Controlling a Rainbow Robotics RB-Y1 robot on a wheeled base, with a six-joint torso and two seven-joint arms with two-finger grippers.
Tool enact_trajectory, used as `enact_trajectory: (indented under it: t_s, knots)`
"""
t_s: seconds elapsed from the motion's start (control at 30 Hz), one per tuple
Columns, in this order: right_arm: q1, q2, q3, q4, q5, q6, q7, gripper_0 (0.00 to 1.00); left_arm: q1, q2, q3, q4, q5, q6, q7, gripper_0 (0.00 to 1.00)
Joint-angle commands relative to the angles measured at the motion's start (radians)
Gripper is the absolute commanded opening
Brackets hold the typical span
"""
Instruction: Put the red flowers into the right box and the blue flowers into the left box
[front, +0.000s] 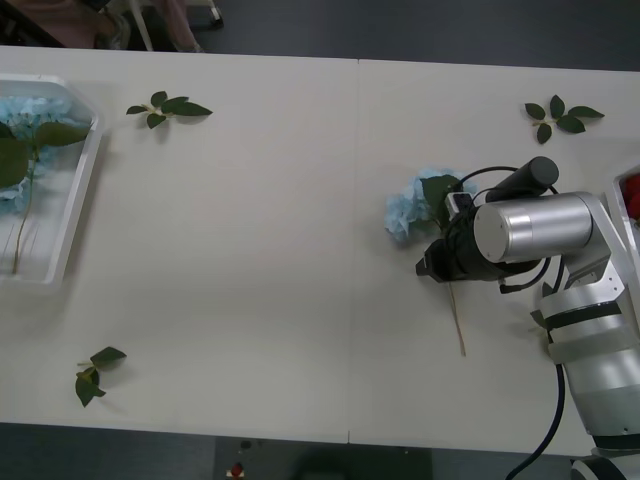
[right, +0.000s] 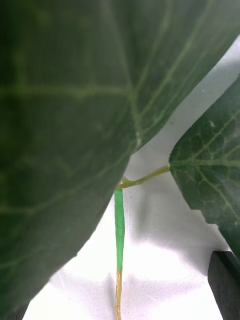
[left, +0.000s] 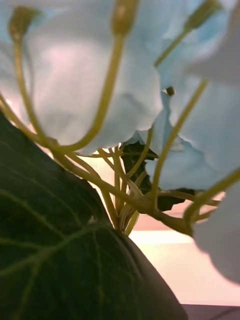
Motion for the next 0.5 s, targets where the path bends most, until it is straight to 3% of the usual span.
enact_trajectory:
  t_s: [0.03, 0.07, 0.1, 0.17, 0.23, 0.4, 0.47, 0.5]
  knots:
    - [-0.017, -0.006, 0.002, -0.011, 0.002, -0.003, -0.052, 0.99, 0.000, 0.051, -0.032, 0.009, -0.076, -0.085, -0.010, 0.00]
    - [-0.015, -0.006, 0.003, -0.011, 0.004, -0.003, -0.050, 0.83, -0.001, 0.053, -0.038, 0.023, -0.082, -0.102, -0.010, 0.00]
    - [-0.017, -0.006, 0.003, -0.011, 0.005, -0.003, -0.052, 0.54, -0.001, 0.054, -0.048, 0.043, -0.082, -0.128, -0.009, 0.00]
    - [-0.017, -0.006, 0.005, -0.011, 0.008, -0.003, -0.052, 0.10, -0.006, 0.056, -0.076, 0.088, -0.085, -0.192, -0.007, 0.00]
    - [-0.015, -0.006, 0.005, -0.011, 0.008, -0.003, -0.050, 0.00, -0.012, 0.056, -0.098, 0.124, -0.086, -0.243, -0.009, 0.00]
    - [-0.017, -0.006, 0.005, -0.011, 0.008, -0.003, -0.046, 0.00, -0.037, 0.056, -0.130, 0.196, -0.089, -0.327, -0.012, 0.01]
    - [-0.017, -0.006, 0.005, -0.011, 0.010, -0.003, -0.046, 0.00, -0.037, 0.056, -0.130, 0.196, -0.091, -0.341, -0.012, 0.18]
    - [-0.017, -0.006, 0.003, -0.012, 0.011, -0.003, -0.044, 0.00, -0.037, 0.056, -0.131, 0.198, -0.092, -0.343, -0.012, 0.31]
